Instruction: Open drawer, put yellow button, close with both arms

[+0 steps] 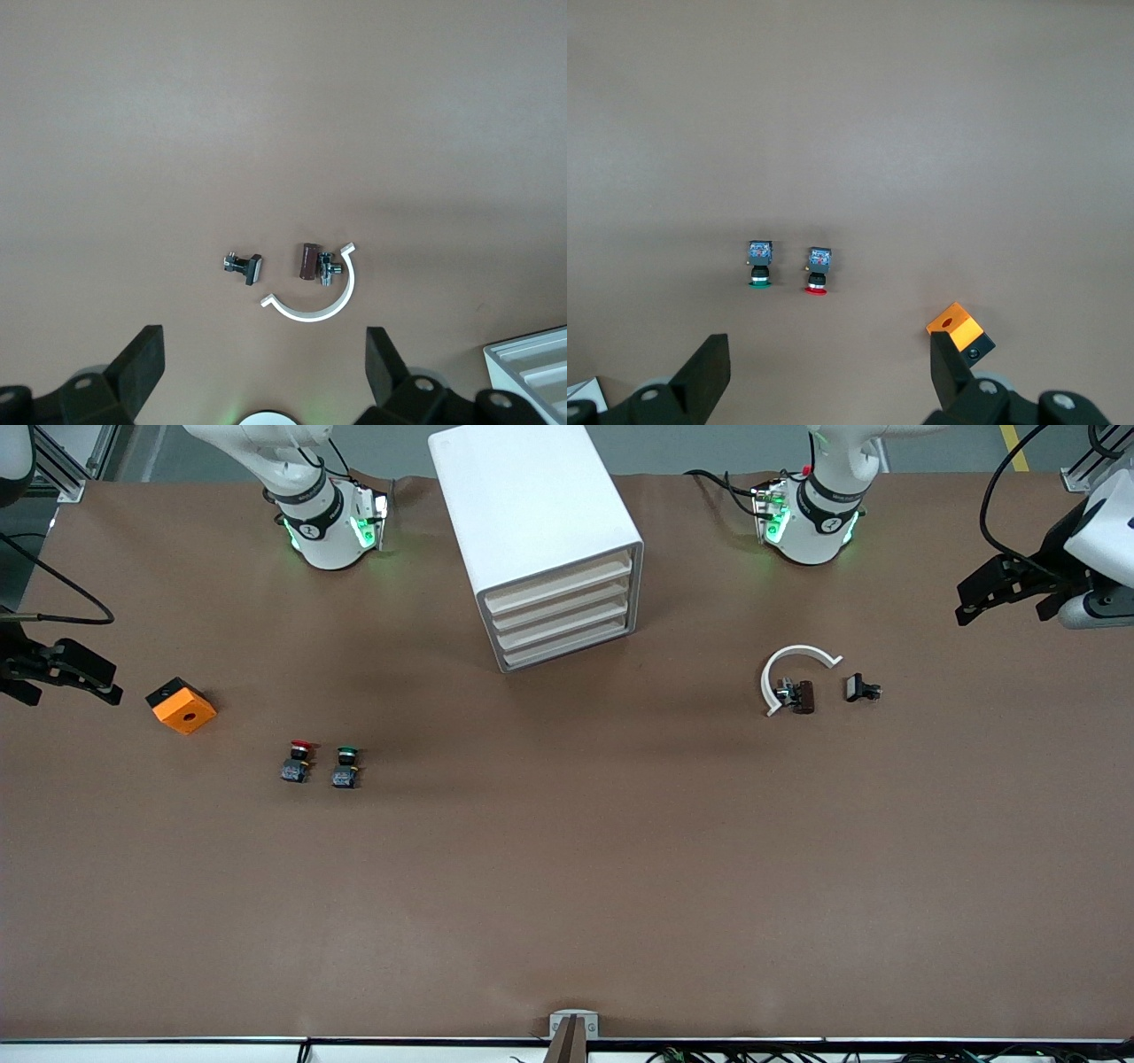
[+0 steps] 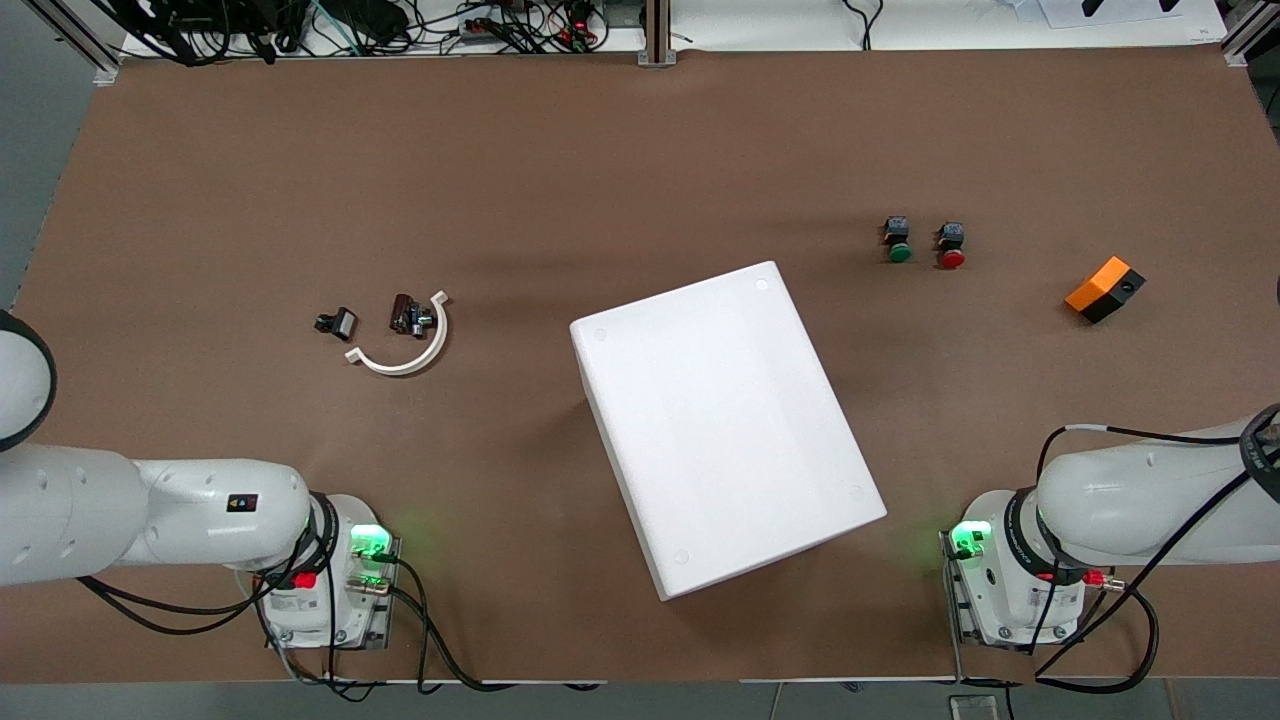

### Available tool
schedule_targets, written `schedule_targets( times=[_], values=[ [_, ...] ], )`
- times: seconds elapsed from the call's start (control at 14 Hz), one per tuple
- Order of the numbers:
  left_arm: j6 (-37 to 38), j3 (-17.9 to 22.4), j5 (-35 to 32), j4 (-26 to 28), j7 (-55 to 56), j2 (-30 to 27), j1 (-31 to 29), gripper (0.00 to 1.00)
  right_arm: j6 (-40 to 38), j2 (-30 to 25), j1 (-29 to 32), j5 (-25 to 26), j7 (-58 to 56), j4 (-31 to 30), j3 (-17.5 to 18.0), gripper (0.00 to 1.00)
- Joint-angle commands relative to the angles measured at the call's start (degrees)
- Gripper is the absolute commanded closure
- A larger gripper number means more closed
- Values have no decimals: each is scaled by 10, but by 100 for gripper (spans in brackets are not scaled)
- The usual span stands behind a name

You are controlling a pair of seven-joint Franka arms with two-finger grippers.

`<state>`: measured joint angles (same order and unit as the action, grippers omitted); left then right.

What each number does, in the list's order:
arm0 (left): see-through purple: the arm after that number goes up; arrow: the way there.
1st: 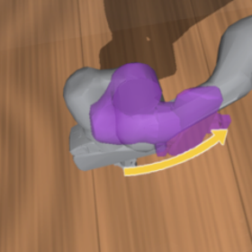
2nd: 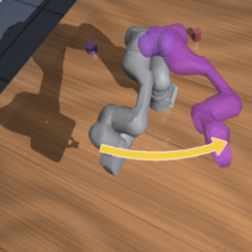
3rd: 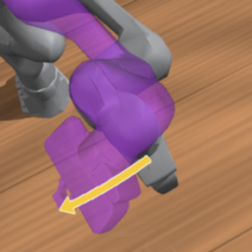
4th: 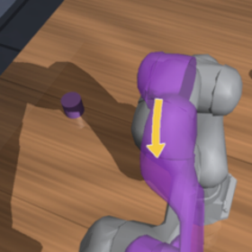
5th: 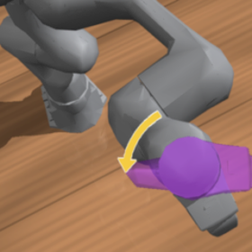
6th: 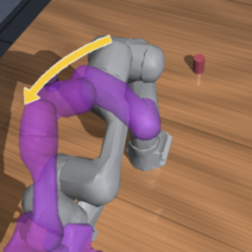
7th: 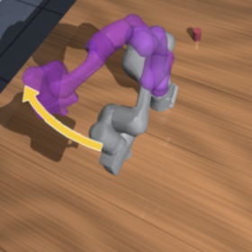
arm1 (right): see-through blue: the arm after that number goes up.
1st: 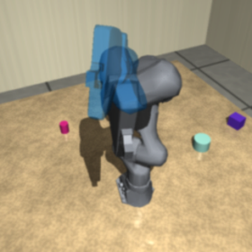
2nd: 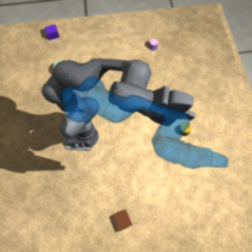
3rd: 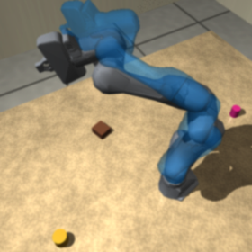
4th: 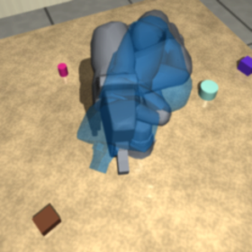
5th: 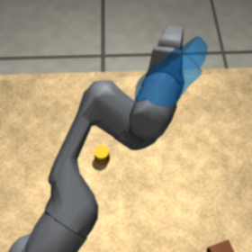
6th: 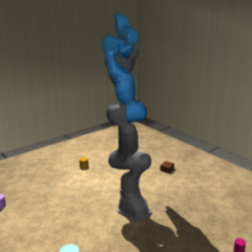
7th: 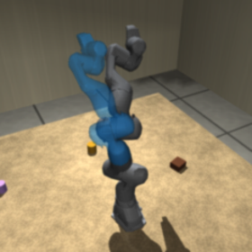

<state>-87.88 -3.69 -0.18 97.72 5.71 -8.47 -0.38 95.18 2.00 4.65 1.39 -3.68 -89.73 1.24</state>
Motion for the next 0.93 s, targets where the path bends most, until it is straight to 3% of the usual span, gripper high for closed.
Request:
schedule_targets(
  times=[0.0, 0.29, 0.86],
  values=[
    [-4, -6, 11, -2, 4, -1, -5, 0, -7, 6, -2, 10, 8, 15, 2, 0],
    [-3, -6, 11, -44, 2, 32, -6, 0, -6, 7, -2, 10, 8, 15, 2, 0],
    [-3, -6, 8, -44, -2, 34, -6, 0, -5, 7, -2, 11, 8, 15, 2, 0]
  ],
)
